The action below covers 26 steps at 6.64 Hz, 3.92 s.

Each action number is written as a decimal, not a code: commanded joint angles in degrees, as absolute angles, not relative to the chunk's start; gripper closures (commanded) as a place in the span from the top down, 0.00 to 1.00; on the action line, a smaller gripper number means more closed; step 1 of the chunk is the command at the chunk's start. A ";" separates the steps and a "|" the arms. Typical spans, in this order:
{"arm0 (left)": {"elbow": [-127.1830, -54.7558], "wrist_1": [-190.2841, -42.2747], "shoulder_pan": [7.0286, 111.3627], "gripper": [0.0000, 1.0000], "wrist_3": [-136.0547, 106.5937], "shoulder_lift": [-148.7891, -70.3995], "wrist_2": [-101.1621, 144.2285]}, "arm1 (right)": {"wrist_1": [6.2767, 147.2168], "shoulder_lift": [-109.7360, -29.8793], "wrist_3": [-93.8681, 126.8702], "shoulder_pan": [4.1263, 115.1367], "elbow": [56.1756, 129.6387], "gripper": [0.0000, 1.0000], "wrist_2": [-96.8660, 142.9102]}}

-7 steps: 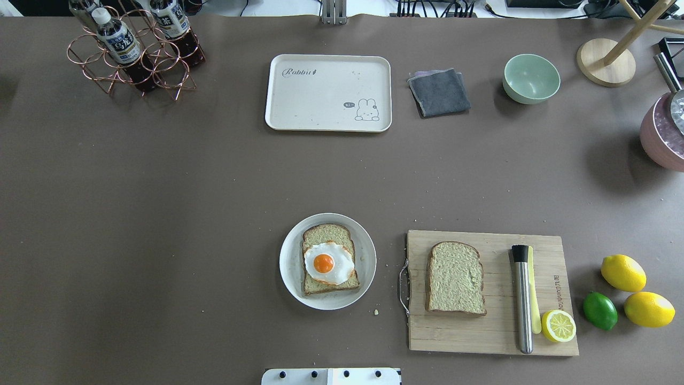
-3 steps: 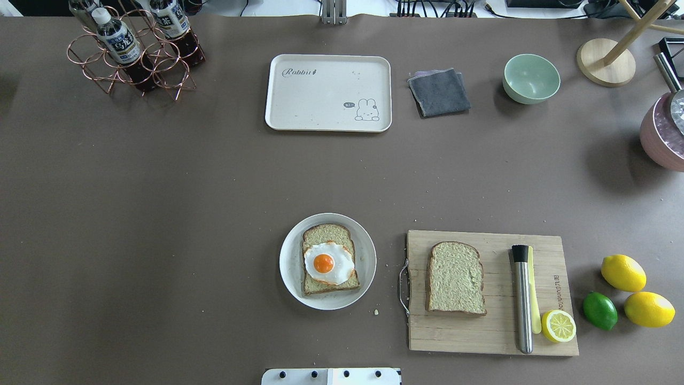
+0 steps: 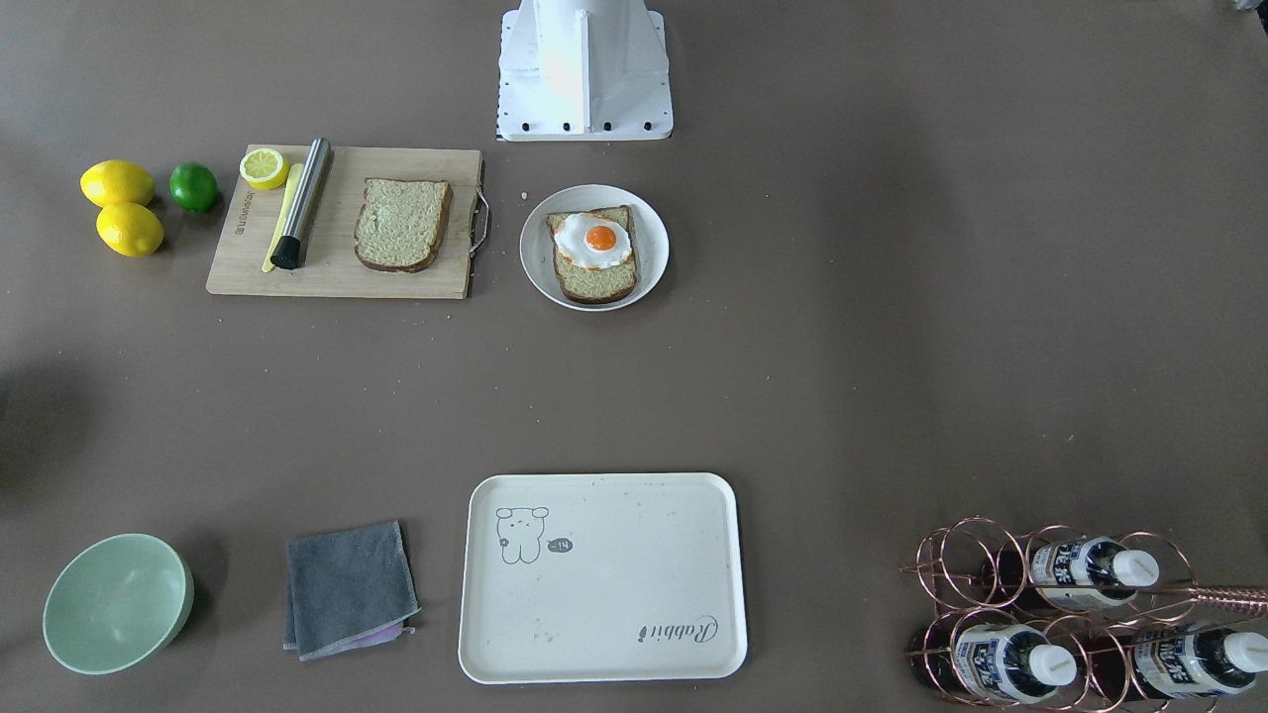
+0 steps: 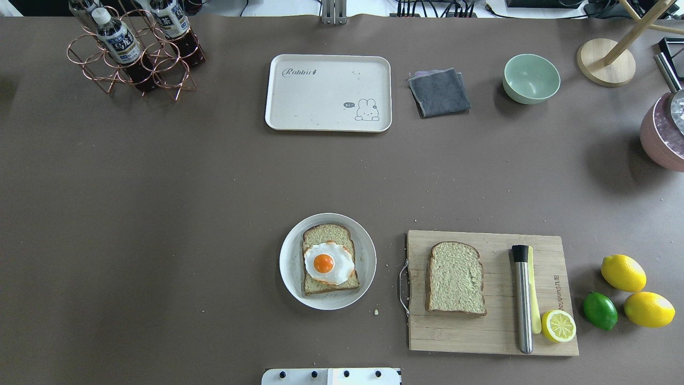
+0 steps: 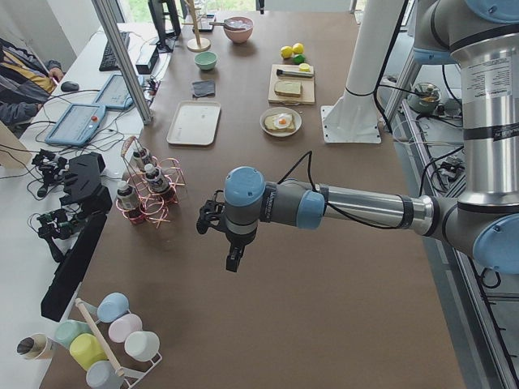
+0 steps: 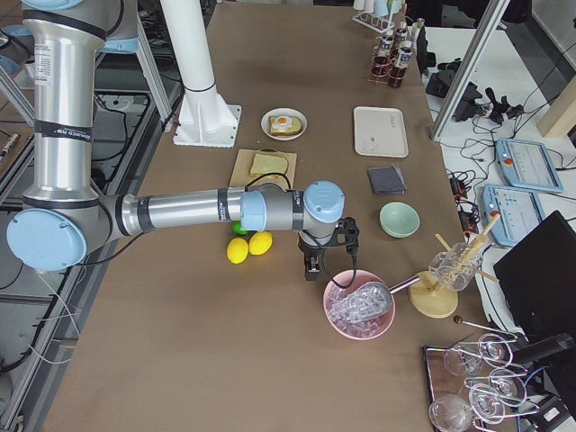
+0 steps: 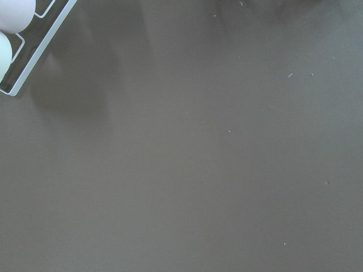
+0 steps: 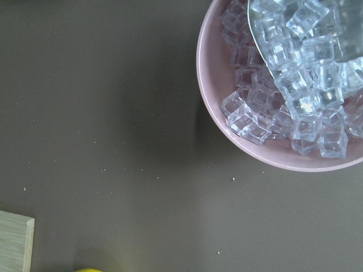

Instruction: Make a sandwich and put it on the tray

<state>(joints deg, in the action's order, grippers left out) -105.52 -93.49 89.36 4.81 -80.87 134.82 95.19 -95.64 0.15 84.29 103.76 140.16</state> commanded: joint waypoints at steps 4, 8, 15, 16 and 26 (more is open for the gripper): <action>-105.21 -93.52 88.77 0.98 4.66 -80.33 134.91 | 95.10 -94.40 6.18 79.66 109.04 1.00 140.45; -105.65 -95.60 88.86 0.98 4.05 -80.51 134.91 | 67.01 -88.46 53.46 57.72 109.34 1.00 135.83; -105.56 -97.91 88.33 0.98 0.35 -80.95 134.82 | 55.21 -87.00 76.02 35.89 109.16 0.79 122.29; -105.56 -97.82 88.33 0.98 0.35 -80.95 134.91 | 54.93 -87.62 76.03 33.68 108.55 0.75 119.56; -105.91 -98.35 88.51 0.98 0.44 -80.33 134.91 | 54.05 -89.12 75.59 29.97 108.02 0.18 118.12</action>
